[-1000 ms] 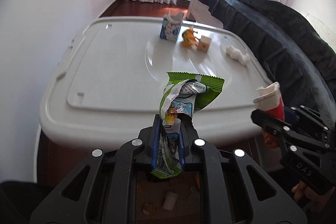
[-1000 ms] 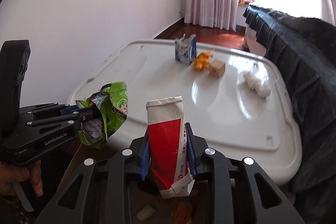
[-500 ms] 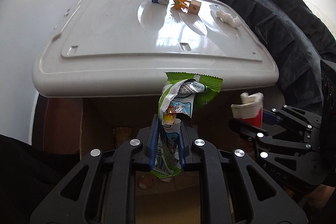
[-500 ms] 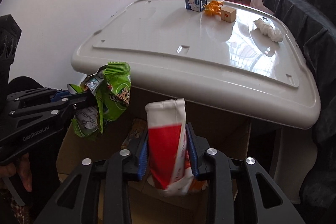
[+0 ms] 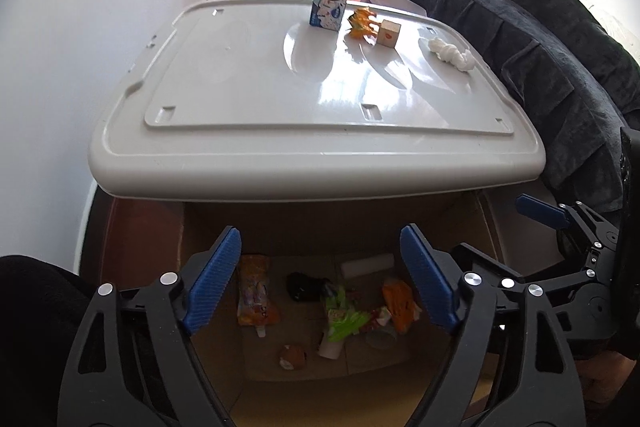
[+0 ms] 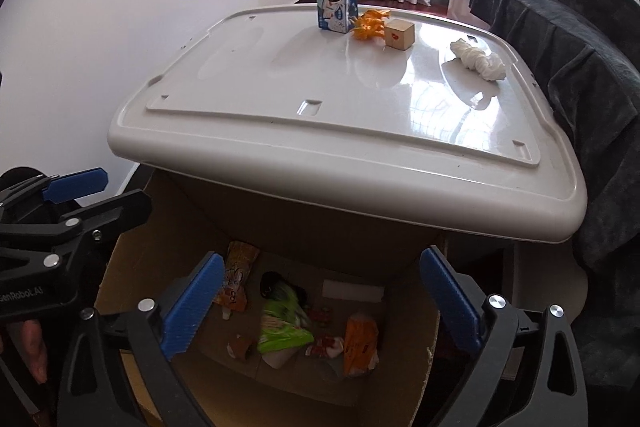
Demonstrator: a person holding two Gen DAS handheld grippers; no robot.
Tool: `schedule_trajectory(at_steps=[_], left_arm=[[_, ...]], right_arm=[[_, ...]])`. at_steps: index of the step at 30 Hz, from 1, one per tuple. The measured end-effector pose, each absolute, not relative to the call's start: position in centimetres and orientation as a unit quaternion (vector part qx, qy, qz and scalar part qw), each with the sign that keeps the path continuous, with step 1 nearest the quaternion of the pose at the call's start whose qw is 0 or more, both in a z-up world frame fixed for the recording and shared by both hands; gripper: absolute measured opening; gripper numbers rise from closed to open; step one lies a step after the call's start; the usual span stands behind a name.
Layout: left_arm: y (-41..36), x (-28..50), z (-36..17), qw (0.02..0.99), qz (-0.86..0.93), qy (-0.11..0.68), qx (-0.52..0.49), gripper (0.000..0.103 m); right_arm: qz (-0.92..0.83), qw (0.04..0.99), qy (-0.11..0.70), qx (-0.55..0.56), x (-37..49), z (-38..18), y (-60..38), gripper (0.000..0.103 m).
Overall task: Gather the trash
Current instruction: 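Lower the wrapper and cup over the box and release both, then grasp the torn milk carton with the left tool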
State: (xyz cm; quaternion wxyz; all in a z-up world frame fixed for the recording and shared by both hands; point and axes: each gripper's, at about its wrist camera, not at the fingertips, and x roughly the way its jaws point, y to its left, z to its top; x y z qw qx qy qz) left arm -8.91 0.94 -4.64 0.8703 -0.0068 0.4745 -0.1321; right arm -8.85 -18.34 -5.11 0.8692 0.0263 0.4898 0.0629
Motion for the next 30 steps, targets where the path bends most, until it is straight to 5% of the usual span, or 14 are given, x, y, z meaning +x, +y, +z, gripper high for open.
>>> schedule_trajectory(at_steps=[18, 30], left_arm=[[1.3, -1.3, 1.1, 0.913, -0.117, 0.390, -0.028, 0.090], [-2.8, 10.6, -1.3, 0.901, -0.151, 0.406, -0.017, 0.090]], right_arm=[[-0.006, 0.911, 0.412, 0.005, -1.3, 1.8, -25.3, 0.098], [-0.036, 0.910, 0.412, -0.015, 6.3, 0.3, -29.9, 0.098]])
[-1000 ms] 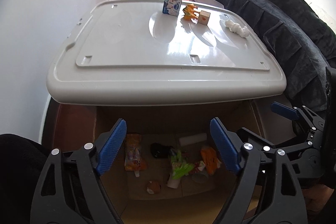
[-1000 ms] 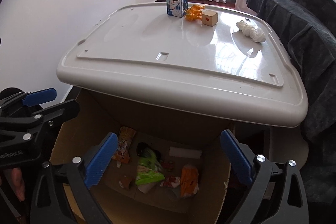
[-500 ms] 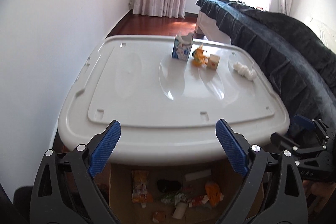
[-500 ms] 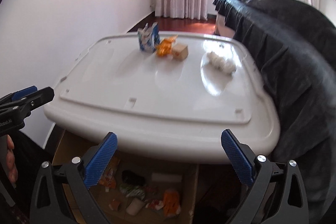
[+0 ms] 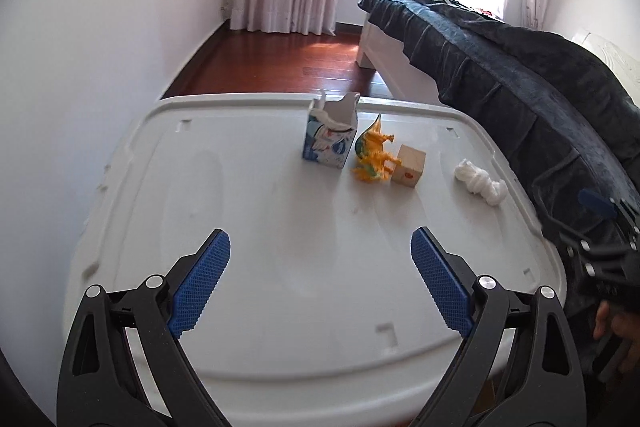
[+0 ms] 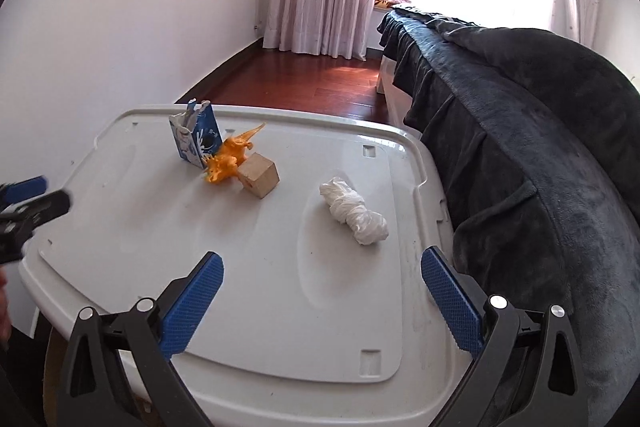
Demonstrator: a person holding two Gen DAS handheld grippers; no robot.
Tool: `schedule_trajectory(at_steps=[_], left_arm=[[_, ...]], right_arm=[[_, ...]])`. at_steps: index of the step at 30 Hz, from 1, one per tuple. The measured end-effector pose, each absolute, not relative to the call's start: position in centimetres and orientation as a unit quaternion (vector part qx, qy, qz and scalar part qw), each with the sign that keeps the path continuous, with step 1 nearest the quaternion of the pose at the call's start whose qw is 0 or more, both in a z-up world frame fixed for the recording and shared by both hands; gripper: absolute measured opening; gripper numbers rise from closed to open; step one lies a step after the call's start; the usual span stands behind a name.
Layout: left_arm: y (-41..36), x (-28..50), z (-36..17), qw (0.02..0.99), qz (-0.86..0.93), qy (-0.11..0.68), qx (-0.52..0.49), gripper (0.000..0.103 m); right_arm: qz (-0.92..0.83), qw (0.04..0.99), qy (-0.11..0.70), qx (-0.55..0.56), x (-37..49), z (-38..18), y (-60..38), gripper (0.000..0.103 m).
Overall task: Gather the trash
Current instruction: 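Grasp the torn milk carton with the left tool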
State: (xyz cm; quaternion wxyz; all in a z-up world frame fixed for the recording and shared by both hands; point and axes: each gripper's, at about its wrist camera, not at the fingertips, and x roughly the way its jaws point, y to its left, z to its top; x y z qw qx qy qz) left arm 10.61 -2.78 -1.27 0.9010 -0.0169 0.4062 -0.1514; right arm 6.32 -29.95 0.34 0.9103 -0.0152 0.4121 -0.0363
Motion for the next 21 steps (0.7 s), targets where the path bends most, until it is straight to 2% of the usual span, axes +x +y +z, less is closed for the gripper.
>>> schedule_trajectory(at_steps=[10, 21], left_arm=[[-6.9, 21.2, -4.1, 0.899, -0.178, 0.400, -0.005, 0.090], [-9.3, 25.8, -6.2, 0.907, -0.156, 0.388, 0.053, 0.089]], right_arm=[[-0.010, 0.919, 0.393, 0.024, 6.1, 0.7, -30.3, 0.098], [0.023, 0.928, 0.369, 0.040, 5.2, 2.5, -29.3, 0.098]])
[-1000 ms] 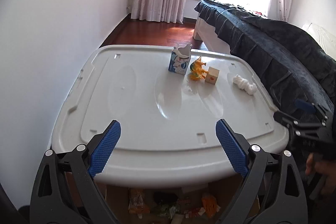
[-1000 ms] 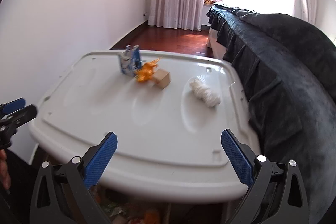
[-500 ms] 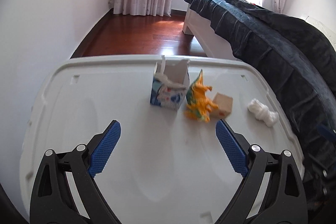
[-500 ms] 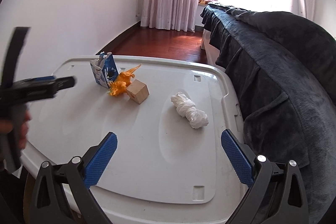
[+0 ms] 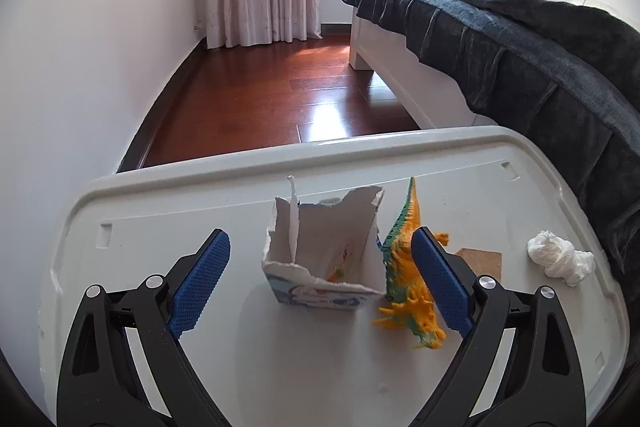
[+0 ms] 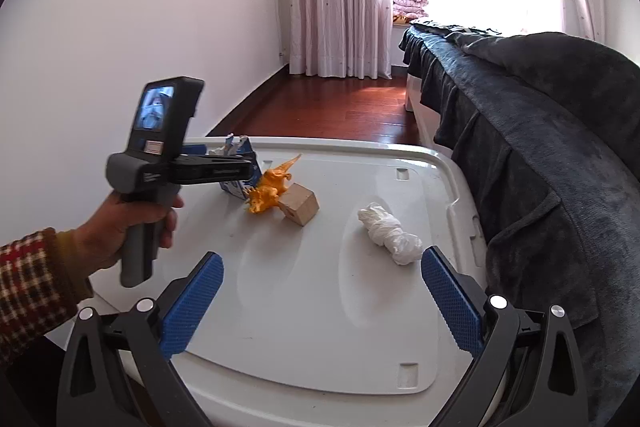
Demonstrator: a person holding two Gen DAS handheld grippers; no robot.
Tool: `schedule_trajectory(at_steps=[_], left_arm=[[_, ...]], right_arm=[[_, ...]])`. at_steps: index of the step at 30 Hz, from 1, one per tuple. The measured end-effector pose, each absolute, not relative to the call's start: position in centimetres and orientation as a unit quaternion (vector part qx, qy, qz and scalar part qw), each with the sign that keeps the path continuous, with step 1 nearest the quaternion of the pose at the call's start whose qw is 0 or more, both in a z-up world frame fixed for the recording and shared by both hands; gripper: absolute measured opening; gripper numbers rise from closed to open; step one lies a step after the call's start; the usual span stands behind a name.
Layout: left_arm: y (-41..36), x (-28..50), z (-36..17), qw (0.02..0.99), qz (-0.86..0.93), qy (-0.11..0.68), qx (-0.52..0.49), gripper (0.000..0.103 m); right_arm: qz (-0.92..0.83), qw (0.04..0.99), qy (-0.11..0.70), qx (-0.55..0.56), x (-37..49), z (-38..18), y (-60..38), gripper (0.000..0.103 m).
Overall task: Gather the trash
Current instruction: 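Grasp the torn milk carton with the left tool, then grasp the white cloth with the right tool while the left tool holds the carton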
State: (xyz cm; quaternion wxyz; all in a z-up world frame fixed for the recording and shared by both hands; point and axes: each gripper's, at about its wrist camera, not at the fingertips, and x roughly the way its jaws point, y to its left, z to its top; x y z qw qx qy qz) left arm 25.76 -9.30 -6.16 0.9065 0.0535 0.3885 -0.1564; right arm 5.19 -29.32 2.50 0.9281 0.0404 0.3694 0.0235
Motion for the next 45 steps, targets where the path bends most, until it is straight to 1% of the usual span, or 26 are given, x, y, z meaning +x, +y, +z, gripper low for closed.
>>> schedule_trajectory(at_steps=[1, 2, 4, 7, 14, 19, 27, 29, 31, 34, 36, 38, 39, 41, 43, 45], left_arm=[[-9.3, 26.0, -6.4, 0.906, -0.156, 0.390, 0.053, 0.086], [-9.2, 26.4, -6.6, 0.905, -0.156, 0.394, 0.049, 0.081], [-9.0, 27.1, -7.2, 0.895, -0.162, 0.415, 0.033, 0.055], [-8.6, 27.1, -7.3, 0.898, -0.153, 0.412, 0.022, 0.053], [-7.3, 24.5, -5.6, 0.907, -0.142, 0.395, 0.019, 0.052], [-6.1, 21.3, -4.1, 0.905, -0.144, 0.400, 0.012, 0.052], [-4.3, 16.7, -1.9, 0.904, -0.160, 0.396, -0.030, 0.052], [-4.0, 16.2, -1.7, 0.903, -0.164, 0.396, -0.036, 0.052], [-4.0, 15.9, -1.7, 0.903, -0.167, 0.394, -0.035, 0.052], [-4.1, 15.4, -1.7, 0.903, -0.172, 0.391, -0.035, 0.052], [-4.5, 15.3, -1.7, 0.902, -0.178, 0.391, -0.034, 0.052], [-4.7, 15.2, -1.7, 0.901, -0.183, 0.392, -0.035, 0.052], [-4.9, 15.2, -1.7, 0.900, -0.187, 0.392, -0.036, 0.052], [-5.3, 15.1, -1.8, 0.899, -0.191, 0.393, -0.034, 0.052], [-5.5, 15.0, -1.9, 0.897, -0.195, 0.394, -0.032, 0.052], [-5.9, 14.9, -2.0, 0.896, -0.199, 0.396, -0.029, 0.053]], right_arm=[[0.024, 0.929, 0.369, 0.038, 5.2, 2.5, -29.2, 0.098], [0.024, 0.929, 0.368, 0.036, 5.1, 2.6, -29.2, 0.098], [0.022, 0.929, 0.369, 0.033, 5.2, 2.4, -29.2, 0.098], [0.017, 0.928, 0.371, 0.035, 5.3, 2.2, -29.4, 0.098], [0.003, 0.926, 0.377, 0.011, 6.6, 1.1, -30.8, 0.098], [0.001, 0.908, 0.419, 0.004, 9.5, -2.2, -32.9, 0.098], [0.025, 0.892, 0.441, -0.096, 15.1, -6.6, -32.1, 0.098], [0.032, 0.887, 0.450, -0.100, 16.1, -7.7, -32.1, 0.097], [0.032, 0.882, 0.460, -0.099, 17.1, -8.6, -32.4, 0.094], [0.030, 0.877, 0.473, -0.078, 18.2, -9.6, -33.4, 0.092], [0.029, 0.871, 0.486, -0.062, 18.8, -10.2, -34.0, 0.086], [0.031, 0.869, 0.492, -0.041, 19.3, -10.4, -34.6, 0.067], [0.028, 0.867, 0.496, -0.033, 19.6, -10.4, -35.0, 0.062], [0.023, 0.865, 0.500, -0.032, 19.8, -10.1, -35.3, 0.047], [0.025, 0.862, 0.505, -0.023, 20.1, -9.8, -35.5, 0.035], [0.018, 0.860, 0.508, -0.035, 20.0, -9.7, -35.1, 0.035]])
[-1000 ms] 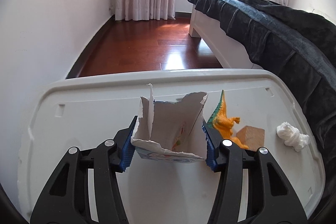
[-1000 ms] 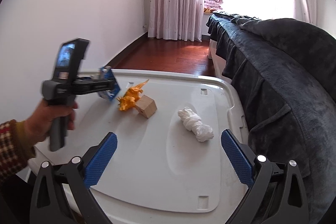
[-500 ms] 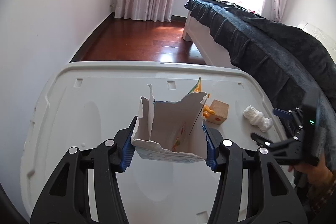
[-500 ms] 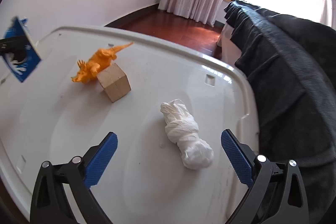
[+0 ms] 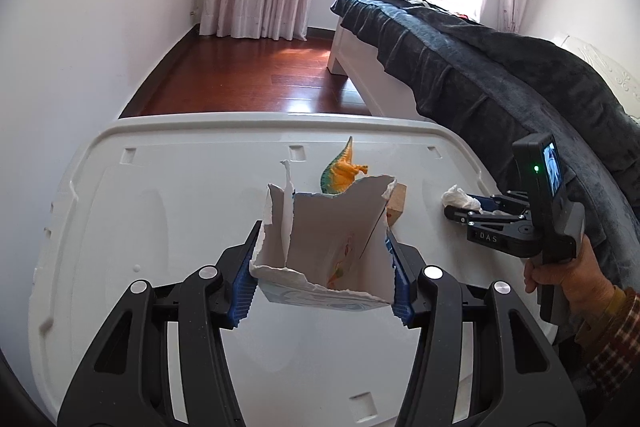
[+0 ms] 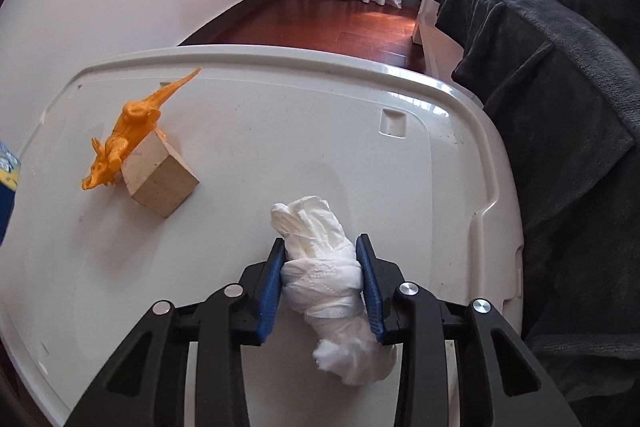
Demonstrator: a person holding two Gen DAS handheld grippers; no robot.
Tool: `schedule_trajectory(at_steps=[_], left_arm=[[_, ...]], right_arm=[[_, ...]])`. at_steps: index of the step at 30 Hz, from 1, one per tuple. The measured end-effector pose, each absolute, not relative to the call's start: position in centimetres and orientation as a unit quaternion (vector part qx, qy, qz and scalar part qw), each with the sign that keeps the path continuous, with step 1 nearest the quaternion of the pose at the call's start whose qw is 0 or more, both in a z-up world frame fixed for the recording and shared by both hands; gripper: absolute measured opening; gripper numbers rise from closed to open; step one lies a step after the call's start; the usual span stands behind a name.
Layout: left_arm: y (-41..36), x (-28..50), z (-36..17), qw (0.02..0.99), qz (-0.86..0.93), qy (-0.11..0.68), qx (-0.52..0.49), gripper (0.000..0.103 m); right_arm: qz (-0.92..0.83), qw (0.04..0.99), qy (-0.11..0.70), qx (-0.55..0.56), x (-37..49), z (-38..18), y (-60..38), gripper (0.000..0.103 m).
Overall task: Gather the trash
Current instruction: 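Grasp the white cloth with the right tool while the left tool holds the carton, then carry the carton and cloth over the box and release both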
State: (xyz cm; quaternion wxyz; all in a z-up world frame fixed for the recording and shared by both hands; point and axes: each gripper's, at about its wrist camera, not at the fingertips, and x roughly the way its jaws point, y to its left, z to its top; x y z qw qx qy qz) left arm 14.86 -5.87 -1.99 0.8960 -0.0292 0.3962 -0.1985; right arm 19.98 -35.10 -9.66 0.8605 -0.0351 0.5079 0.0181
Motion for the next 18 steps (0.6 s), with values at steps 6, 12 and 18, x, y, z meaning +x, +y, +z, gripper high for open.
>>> schedule_trajectory(at_steps=[6, 12, 18], left_arm=[[-6.4, 13.7, -2.1, 0.893, -0.206, 0.400, -0.023, 0.053], [-5.7, 11.0, -1.4, 0.891, -0.212, 0.401, -0.028, 0.053], [-3.9, 6.6, -0.2, 0.891, -0.210, 0.403, -0.027, 0.053]], right_arm=[[0.015, 0.868, 0.496, -0.027, 18.1, -8.9, -34.1, 0.035], [0.037, 0.884, 0.467, -0.014, 14.9, -4.8, -31.7, 0.035], [0.073, 0.895, 0.439, -0.016, 9.1, -0.9, -27.5, 0.035]])
